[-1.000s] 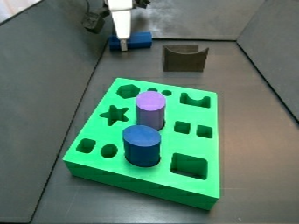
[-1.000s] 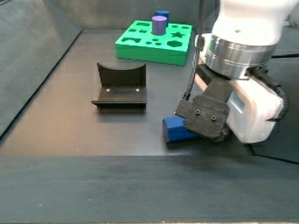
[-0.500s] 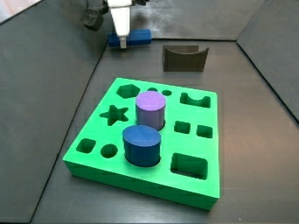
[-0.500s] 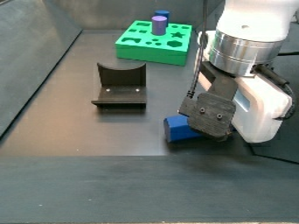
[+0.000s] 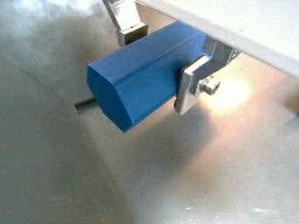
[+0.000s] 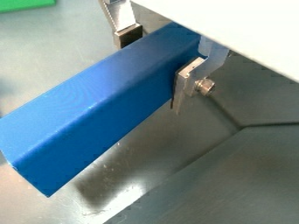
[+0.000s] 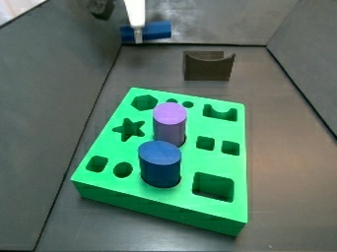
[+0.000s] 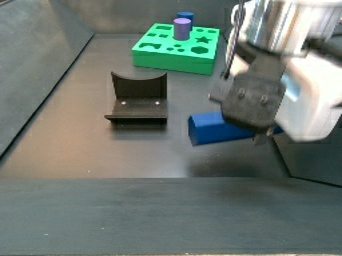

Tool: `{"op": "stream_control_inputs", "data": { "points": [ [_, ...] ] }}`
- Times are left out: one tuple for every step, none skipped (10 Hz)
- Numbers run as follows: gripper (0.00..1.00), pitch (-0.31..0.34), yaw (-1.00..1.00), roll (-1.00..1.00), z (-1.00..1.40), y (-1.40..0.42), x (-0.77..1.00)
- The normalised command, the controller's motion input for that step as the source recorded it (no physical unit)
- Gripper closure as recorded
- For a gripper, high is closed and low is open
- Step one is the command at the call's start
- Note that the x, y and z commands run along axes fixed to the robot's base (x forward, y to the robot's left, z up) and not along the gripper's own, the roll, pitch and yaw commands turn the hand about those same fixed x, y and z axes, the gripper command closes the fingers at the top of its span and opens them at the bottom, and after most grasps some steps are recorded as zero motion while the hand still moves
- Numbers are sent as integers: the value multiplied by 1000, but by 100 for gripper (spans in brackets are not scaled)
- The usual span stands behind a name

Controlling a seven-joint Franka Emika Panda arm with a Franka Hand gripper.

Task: Pick up the hexagon object. Move up. Place the hexagon object on the fixture. Regrasp the hexagon object. Move to above the board. Insert the hexagon object.
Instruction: Move up, then place the hexagon object on the fixture.

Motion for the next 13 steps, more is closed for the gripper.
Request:
{"op": "stream_control_inputs", "data": {
  "points": [
    [100, 65, -30, 4, 206, 0, -19],
    [100, 0, 0, 0, 1000, 0, 0],
    [100, 5, 0, -1, 1000, 1, 0],
    [100, 29, -4, -6, 1000, -3, -15],
    [100, 37, -7, -4, 1000, -2, -18],
    [100, 41, -12, 2, 1000, 1, -23],
    [100, 44, -15, 5, 1000, 2, -27],
    [100, 48, -21, 13, 1000, 7, -33],
    [100, 51, -24, 15, 922, 9, -33],
    [100, 58, -26, 18, 770, 13, -30],
    [100, 68, -29, 21, 567, 17, -21],
    [100, 77, -30, 21, 412, 20, -12],
    [100, 87, -29, 20, 257, 23, -5]
  ]
}}
